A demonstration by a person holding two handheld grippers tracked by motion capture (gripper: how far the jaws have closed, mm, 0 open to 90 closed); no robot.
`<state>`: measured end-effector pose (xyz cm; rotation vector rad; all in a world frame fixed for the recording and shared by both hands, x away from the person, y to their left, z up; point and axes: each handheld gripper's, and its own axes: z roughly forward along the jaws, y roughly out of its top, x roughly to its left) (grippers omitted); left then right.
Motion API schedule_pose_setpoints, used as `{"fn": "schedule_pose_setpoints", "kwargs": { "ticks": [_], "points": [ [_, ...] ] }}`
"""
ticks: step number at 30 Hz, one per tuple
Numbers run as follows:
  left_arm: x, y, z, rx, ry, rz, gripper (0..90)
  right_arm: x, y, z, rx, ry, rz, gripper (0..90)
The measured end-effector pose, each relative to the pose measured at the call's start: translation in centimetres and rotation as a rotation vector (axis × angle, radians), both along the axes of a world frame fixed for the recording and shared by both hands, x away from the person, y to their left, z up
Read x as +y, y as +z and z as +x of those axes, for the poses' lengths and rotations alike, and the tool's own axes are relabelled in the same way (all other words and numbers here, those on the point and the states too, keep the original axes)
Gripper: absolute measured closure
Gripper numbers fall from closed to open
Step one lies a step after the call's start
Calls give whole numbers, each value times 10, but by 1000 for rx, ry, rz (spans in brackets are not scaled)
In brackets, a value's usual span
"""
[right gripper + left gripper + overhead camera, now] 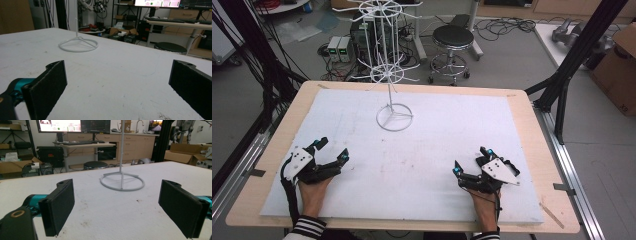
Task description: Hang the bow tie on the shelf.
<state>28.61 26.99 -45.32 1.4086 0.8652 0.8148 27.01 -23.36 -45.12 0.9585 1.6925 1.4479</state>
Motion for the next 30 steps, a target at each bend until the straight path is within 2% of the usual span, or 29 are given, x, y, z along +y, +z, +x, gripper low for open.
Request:
{"fn": "schedule_pose_setpoints", "kwargs": {
  "ticks": [8, 13, 15, 19, 22, 23, 24, 26, 30],
  "points": [
    [0, 0, 0, -1, -1, -4, 138, 0, 1, 1, 17, -7, 7, 5],
    [0, 0, 0, 0, -1, -7, 138, 2, 4, 1, 40, -14, -39, 5],
    [1, 0, 0, 0, -1, -14, 138, 1, 10, 0, 52, -42, -65, 5],
    [1, 0, 0, -1, -1, -15, 138, -4, 18, 0, 83, -50, -57, 5],
    [1, 0, 0, 0, 0, -17, 138, -13, 31, -1, 114, -74, -70, 5],
    [1, 0, 0, 0, 0, -17, 138, -13, 31, -1, 114, -74, -70, 5],
    [1, 0, 0, 0, 0, -17, 138, -20, 39, -2, 122, -94, -93, 5],
    [1, 0, 0, 0, 1, -17, 138, -23, 43, -3, 127, -109, -97, 5],
    [2, 0, 0, 0, 1, -21, 138, -41, 55, -3, 158, -138, -81, 5]
  ]
}}
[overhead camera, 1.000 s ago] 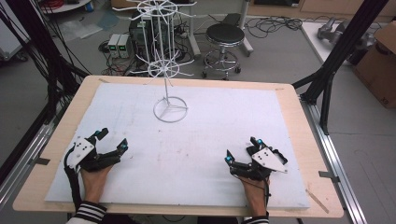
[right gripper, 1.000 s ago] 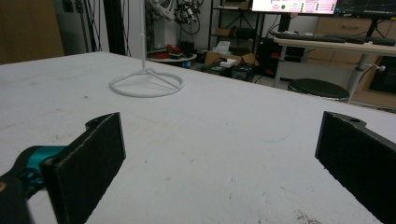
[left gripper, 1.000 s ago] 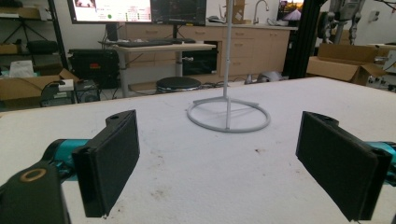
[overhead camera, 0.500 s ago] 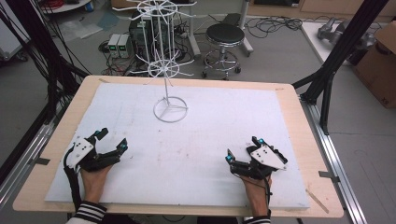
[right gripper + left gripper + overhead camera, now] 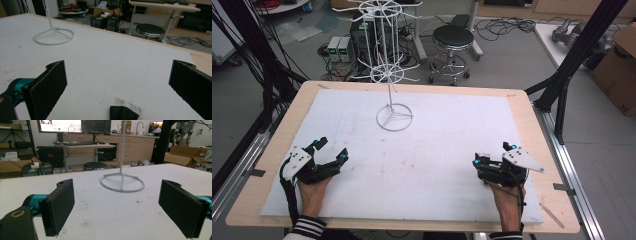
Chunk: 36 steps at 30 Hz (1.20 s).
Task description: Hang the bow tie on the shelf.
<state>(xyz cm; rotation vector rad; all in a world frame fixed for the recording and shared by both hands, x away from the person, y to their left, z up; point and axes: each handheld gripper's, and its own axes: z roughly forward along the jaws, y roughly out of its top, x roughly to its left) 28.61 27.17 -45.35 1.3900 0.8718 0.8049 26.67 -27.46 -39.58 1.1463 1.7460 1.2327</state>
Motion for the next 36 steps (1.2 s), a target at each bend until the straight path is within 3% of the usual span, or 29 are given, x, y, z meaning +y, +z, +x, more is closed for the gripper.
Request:
{"fn": "schedule_pose_setpoints", "kwargs": {
  "ticks": [3, 5, 11, 13, 17, 18, 19, 21, 23, 27, 30, 36],
  "points": [
    [0, 0, 0, 0, -1, 0, 138, -8, 4, 1, 52, 37, -8, 41],
    [0, 0, 0, -1, -1, 0, 138, -10, 7, 1, 87, 37, -48, 41],
    [0, 0, 0, 0, 0, -6, 138, -11, 10, 3, 145, 57, -93, 49],
    [0, 0, 0, -1, 0, -6, 139, -11, 10, 5, 200, 76, -125, 52],
    [0, 0, 0, 0, 0, -6, 138, -12, 11, 6, 236, 52, -168, 64],
    [0, 0, 0, 0, 0, -6, 138, -12, 11, 6, 236, 52, -168, 64],
    [0, 0, 0, 0, 1, -5, 138, -14, 10, 8, 281, 72, -141, 66],
    [0, 0, 0, 0, 1, -6, 138, -16, 10, 10, 300, 77, -140, 70],
    [0, 0, 0, 0, 1, -6, 138, -17, 9, 11, 340, 80, -150, 150],
    [0, 0, 0, 1, 1, -6, 138, -19, 9, 12, 384, 97, -145, 219],
    [0, 0, 0, 0, 1, -6, 138, -21, 5, 15, 444, 113, -154, 236],
    [0, 0, 0, 0, 0, -7, 138, -21, -1, 16, 503, 126, -168, 273]
  ]
}}
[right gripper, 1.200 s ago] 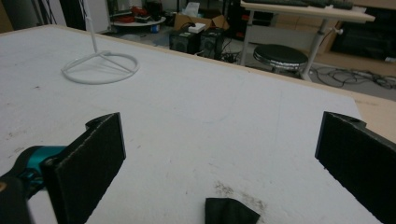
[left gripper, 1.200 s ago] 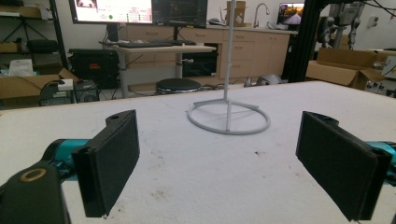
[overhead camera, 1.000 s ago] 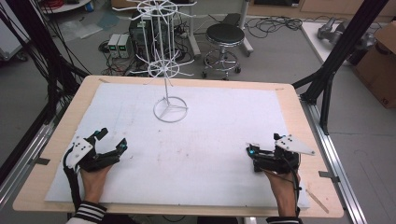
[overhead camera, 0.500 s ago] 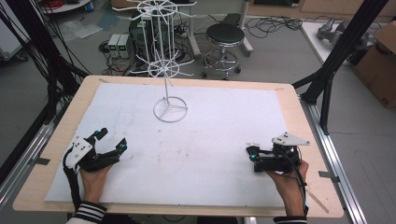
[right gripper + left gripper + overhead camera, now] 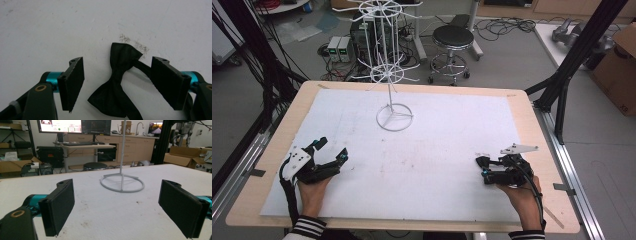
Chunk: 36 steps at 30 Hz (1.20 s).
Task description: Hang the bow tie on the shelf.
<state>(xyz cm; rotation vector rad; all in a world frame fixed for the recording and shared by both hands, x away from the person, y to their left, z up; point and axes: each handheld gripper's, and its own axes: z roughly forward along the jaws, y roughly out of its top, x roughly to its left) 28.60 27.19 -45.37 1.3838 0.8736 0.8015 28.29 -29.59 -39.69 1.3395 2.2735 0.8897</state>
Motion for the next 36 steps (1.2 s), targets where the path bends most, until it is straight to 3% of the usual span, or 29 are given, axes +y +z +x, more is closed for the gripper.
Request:
{"fn": "schedule_pose_setpoints", "kwargs": {
  "ticks": [9, 12, 23, 36],
  "points": [
    [0, 0, 0, 0, -1, 3, 139, 3, -7, 6, 71, 38, -10, 368],
    [0, 0, 0, 0, -2, 6, 139, 5, -10, 8, 94, 54, -43, 423],
    [-1, 0, 0, -2, -4, 7, 138, 1, -15, 13, 137, 13, -37, 469],
    [-1, 0, 0, -3, -3, 8, 138, 4, -21, 20, 152, -12, -62, 500]
  ]
}}
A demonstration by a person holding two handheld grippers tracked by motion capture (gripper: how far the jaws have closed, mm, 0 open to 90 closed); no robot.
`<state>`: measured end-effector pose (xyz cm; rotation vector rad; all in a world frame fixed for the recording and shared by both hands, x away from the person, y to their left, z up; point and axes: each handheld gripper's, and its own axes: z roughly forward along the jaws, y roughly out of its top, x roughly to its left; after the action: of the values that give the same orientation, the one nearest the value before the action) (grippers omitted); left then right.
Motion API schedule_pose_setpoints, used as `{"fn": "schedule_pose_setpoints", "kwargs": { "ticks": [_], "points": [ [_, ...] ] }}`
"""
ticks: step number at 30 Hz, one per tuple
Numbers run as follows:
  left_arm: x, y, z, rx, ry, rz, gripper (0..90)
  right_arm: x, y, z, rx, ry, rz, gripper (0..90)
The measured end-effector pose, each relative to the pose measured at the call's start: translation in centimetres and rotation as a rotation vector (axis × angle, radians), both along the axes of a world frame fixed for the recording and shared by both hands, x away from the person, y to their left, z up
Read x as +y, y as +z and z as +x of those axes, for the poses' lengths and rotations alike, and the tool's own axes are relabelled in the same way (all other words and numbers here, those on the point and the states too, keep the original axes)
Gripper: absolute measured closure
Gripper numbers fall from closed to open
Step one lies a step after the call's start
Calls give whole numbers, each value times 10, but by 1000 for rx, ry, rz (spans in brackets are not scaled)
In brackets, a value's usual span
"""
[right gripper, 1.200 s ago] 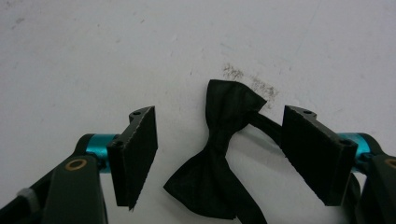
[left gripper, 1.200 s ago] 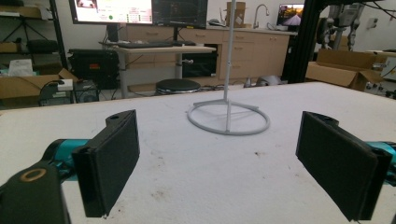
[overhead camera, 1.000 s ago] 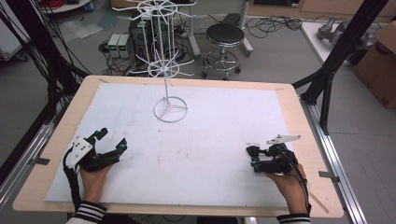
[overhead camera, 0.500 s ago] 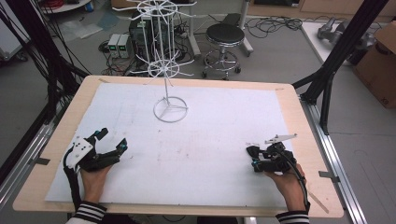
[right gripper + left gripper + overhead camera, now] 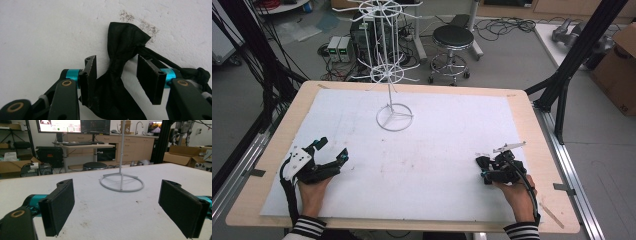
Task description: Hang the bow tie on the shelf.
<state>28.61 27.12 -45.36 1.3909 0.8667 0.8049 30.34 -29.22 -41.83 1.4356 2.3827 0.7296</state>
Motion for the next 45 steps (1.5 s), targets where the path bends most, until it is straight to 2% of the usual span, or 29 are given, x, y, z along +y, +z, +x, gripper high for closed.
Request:
{"fn": "schedule_pose_setpoints", "kwargs": {
  "ticks": [6, 10, 13, 18, 24, 35, 39, 45],
  "points": [
    [0, 0, 0, 2, -1, -1, 139, -1, -4, 1, 20, -3, 14, 541],
    [0, 0, 0, 1, -1, 0, 138, 1, -5, 2, 35, 6, 20, 601],
    [0, 0, 0, 1, -2, 1, 138, 2, -5, 3, 36, 3, 0, 646],
    [0, 0, 0, 1, -2, 0, 139, 1, -5, 1, 29, -10, -1, 717],
    [0, 0, 0, 0, -2, 1, 138, 2, -5, -1, 8, -5, -11, 751],
    [0, 0, 0, 0, -1, 3, 138, -1, -4, -5, -26, -2, 13, 752],
    [0, 0, 0, 0, -1, 3, 139, -2, -1, -6, -49, -6, 52, 756],
    [-1, 0, 0, -1, -1, 6, 139, -2, 4, -7, -109, -2, 98, 759]
  ]
}}
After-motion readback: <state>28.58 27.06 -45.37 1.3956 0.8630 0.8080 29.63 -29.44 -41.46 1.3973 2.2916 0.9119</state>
